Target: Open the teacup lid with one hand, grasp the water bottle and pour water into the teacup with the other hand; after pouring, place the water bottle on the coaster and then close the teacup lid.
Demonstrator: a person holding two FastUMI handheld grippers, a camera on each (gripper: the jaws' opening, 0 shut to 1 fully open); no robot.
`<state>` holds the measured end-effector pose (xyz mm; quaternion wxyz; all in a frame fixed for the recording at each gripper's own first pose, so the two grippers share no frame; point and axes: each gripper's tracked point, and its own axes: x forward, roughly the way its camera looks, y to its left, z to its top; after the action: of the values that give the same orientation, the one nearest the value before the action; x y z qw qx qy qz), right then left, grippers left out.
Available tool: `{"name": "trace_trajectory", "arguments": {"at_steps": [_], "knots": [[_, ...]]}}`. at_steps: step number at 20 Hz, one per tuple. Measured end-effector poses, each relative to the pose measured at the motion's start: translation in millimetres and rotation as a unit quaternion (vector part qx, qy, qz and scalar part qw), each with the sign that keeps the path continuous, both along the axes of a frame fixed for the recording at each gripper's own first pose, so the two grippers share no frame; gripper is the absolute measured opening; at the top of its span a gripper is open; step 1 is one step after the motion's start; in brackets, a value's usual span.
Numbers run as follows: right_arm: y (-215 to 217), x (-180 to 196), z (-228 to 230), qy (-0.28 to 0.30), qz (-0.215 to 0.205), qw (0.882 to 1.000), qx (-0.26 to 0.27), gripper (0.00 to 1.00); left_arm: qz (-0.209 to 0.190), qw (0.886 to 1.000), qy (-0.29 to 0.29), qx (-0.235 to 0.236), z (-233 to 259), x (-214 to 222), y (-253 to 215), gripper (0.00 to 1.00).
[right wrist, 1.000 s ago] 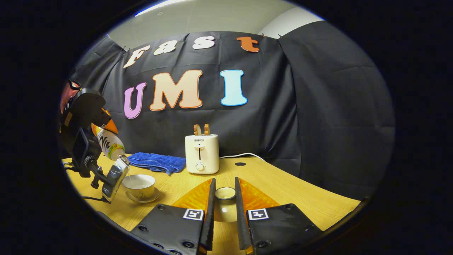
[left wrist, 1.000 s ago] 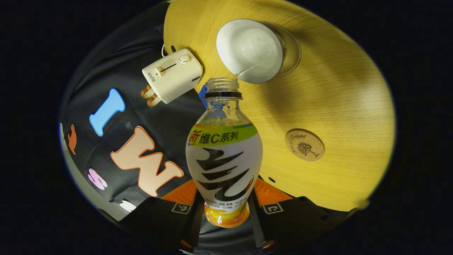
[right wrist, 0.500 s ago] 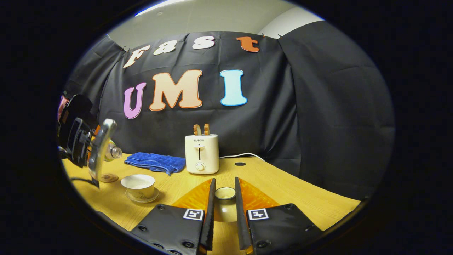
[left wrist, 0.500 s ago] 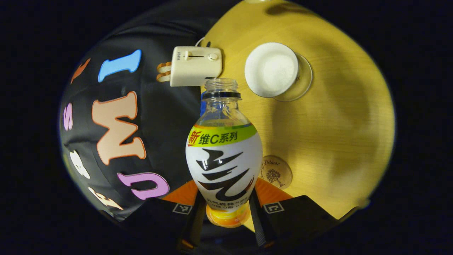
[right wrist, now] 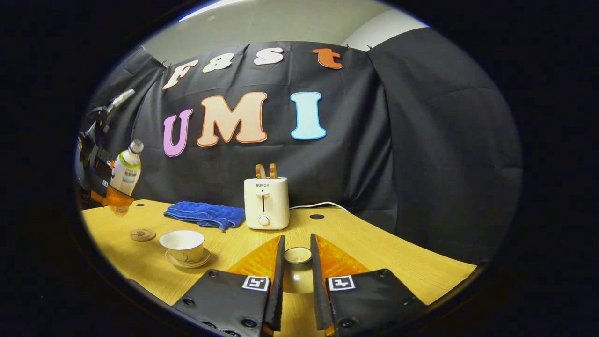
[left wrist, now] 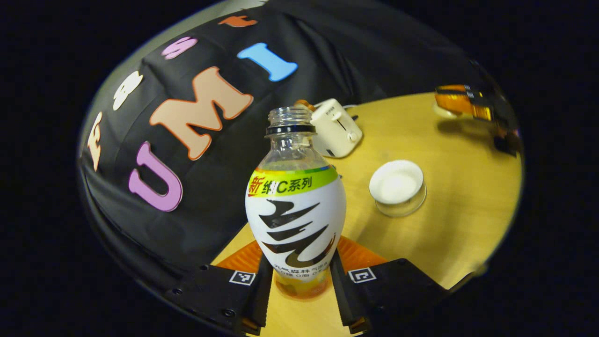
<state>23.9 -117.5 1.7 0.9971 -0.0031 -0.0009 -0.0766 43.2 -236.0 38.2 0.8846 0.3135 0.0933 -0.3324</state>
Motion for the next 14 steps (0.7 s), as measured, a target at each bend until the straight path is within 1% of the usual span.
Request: {"name": "trace_trajectory", "arguments": {"at_steps": [1, 2, 3, 5, 6, 7, 9, 10, 11, 12, 13, 14], "knots": [[0, 0, 0, 0.001, 0.0, 1.0, 0.0, 0.3, 0.008, 0.999, 0.008, -0.041, 5, 0, -1, 0.57], [0, 0, 0, 0.001, 0.0, 1.0, 0.0, 0.3, 0.016, 0.997, 0.01, -0.078, 8, 3, 0, 0.57], [0, 1, -1, 0.0, 0.0, 1.0, 0.0, 0.33, 0.02, 0.993, 0.004, -0.114, 13, 6, 1, 0.57], [0, 0, 0, 0.0, 0.0, 1.0, 0.0, 0.31, 0.031, 0.984, 0.008, -0.176, 15, 6, 5, 0.56], [0, 0, -1, 0.0, 0.0, 1.0, 0.0, 0.31, 0.04, 0.98, 0.012, -0.196, 13, 10, 9, 0.53], [0, 0, -1, 0.0, 0.0, 1.0, 0.0, 0.33, 0.05, 0.977, 0.018, -0.207, 7, 14, 14, 0.56], [-1, 0, 0, 0.0, -0.002, 1.0, 0.0, 0.31, 0.067, 0.972, 0.02, -0.222, -5, 24, 20, 0.57], [-1, 0, -1, 0.0, -0.003, 1.0, 0.0, 0.33, 0.075, 0.97, 0.022, -0.229, -11, 29, 24, 0.53], [-1, 1, -1, 0.0, -0.003, 1.0, -0.001, 0.3, 0.08, 0.969, 0.027, -0.234, -16, 32, 27, 0.57], [-1, 0, 0, 0.0, -0.004, 1.0, 0.0, 0.33, 0.082, 0.966, 0.028, -0.243, -20, 35, 33, 0.54], [-2, 0, 0, 0.0, -0.005, 1.0, -0.001, 0.33, 0.083, 0.965, 0.029, -0.249, -23, 38, 37, 0.56], [-2, 0, 0, -0.001, -0.005, 1.0, -0.001, 0.33, 0.084, 0.963, 0.029, -0.253, -24, 38, 40, 0.56]]}}
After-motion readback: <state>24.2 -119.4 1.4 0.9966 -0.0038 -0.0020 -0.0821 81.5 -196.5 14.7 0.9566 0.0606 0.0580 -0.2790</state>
